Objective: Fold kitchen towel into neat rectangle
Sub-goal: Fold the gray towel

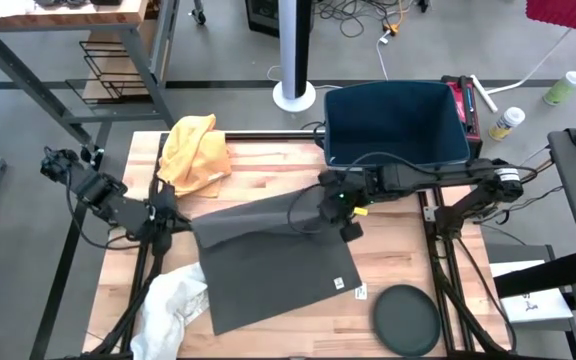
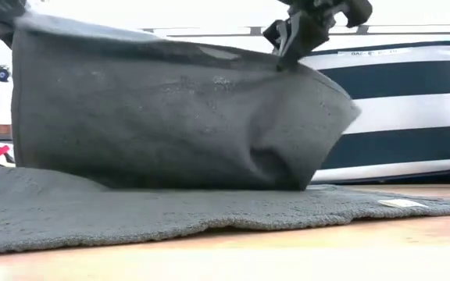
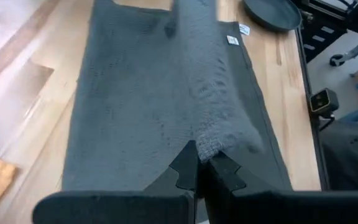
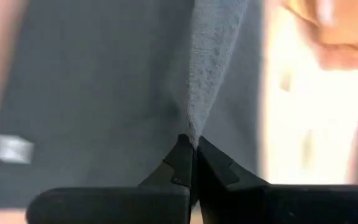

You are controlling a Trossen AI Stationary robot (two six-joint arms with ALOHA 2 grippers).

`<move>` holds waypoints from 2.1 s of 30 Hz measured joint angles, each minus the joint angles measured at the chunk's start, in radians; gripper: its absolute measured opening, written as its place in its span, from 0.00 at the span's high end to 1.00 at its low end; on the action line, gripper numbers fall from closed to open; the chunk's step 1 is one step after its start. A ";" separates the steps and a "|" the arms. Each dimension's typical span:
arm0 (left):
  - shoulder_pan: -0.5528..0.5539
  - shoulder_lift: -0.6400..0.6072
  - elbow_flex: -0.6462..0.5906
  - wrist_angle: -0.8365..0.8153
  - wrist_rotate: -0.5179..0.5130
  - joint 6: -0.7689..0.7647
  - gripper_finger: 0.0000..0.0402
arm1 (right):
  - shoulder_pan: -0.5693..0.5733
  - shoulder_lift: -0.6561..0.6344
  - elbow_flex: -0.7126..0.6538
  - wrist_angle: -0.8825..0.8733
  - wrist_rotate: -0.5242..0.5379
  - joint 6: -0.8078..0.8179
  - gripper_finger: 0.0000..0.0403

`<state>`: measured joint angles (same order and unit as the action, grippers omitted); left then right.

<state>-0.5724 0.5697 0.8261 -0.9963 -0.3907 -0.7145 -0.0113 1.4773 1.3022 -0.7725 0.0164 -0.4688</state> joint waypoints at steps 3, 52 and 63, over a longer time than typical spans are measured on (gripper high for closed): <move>0.000 0.002 0.002 0.029 -0.042 0.054 1.00 | -0.002 -0.003 0.054 -0.021 0.216 -0.112 1.00; -0.088 0.447 -0.241 0.634 0.297 -0.187 1.00 | 0.350 0.186 -0.239 0.341 -0.052 0.385 1.00; -0.136 0.579 -0.265 0.661 0.333 -0.267 1.00 | 0.398 0.341 -0.160 0.348 -0.077 0.445 1.00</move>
<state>-0.7082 1.1484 0.5607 -0.3356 -0.0577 -0.9818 0.3866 1.8182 1.1418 -0.4249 -0.0607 -0.0242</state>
